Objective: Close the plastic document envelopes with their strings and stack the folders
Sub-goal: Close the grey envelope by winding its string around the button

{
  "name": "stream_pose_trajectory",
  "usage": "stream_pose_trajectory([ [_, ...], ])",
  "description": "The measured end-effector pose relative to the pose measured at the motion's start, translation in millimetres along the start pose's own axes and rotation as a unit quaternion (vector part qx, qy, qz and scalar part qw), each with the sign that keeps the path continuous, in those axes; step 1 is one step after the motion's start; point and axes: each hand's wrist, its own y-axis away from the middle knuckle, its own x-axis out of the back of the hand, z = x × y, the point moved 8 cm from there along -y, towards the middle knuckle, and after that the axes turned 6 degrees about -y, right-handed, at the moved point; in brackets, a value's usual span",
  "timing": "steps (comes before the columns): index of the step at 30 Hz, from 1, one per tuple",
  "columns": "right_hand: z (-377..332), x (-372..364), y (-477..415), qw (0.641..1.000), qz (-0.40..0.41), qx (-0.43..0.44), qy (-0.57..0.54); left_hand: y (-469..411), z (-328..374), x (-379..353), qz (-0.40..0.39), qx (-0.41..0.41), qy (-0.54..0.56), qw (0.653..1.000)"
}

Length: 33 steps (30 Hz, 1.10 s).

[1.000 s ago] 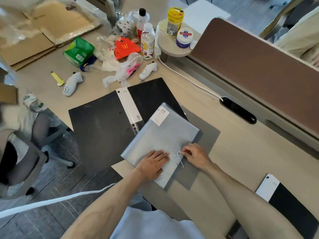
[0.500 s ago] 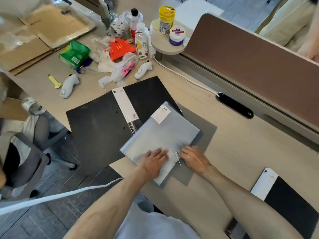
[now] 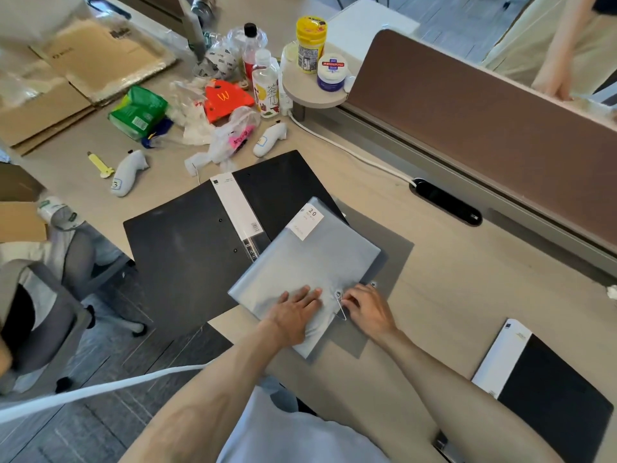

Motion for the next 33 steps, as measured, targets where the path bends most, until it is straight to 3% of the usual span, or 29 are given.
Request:
stream_pose_trajectory([
  [13,5,5,6,0.995,0.026,-0.098,-0.014,-1,1,0,0.004,0.002,0.007,1.000],
  [23,2,14,10,0.993,0.023,-0.105,0.040,-5,-8,12,0.054,-0.019,0.007,0.998],
  [33,7,13,1,0.978,0.036,-0.195,-0.056,-6,-83,66,0.180,0.125,0.039,0.975],
])
